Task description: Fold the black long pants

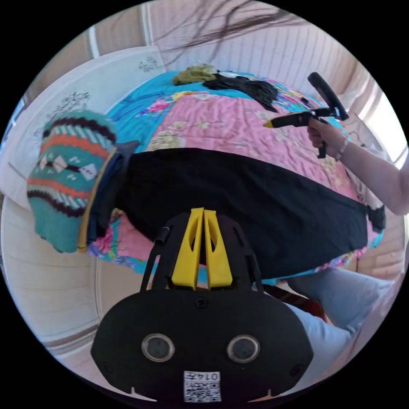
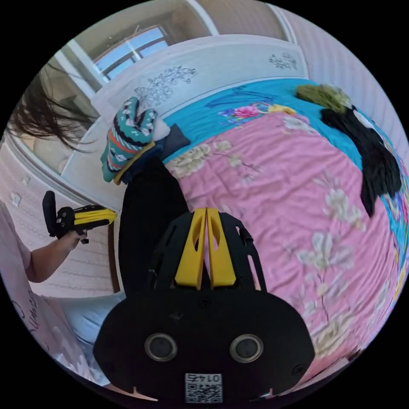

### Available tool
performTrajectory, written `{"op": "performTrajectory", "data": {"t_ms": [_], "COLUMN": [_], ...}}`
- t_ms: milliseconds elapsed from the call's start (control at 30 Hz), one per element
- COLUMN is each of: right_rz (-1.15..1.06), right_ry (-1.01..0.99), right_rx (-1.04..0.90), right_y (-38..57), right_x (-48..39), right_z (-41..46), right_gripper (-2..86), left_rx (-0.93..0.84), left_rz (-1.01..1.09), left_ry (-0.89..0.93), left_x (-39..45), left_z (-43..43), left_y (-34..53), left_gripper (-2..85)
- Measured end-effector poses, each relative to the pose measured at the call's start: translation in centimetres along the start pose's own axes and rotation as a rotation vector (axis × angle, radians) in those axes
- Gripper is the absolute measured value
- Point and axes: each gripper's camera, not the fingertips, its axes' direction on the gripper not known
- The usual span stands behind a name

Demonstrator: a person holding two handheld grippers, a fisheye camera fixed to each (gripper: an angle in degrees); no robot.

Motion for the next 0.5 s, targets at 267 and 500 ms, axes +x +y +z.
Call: {"op": "performTrajectory", "data": {"t_ms": [267,500], "right_rz": [0.163,0.317], "right_ry": [0.053,-0.051], "right_rx": [-0.268,-0.283], "right_y": [14.4,15.3], "right_x": [0.6,5.8], "right_z": [0.6,5.4], "right_gripper": [-0.5,-0.6], "left_rx": [-0.196,-0.341], "left_rz": [0.321,0.349], "left_ry": [0.348,0.37], "left_x": [18.1,19.9], "left_z": [7.8,11.8], "left_y": [-0.1,-1.8], "left_gripper": [-1.0,-1.0]}}
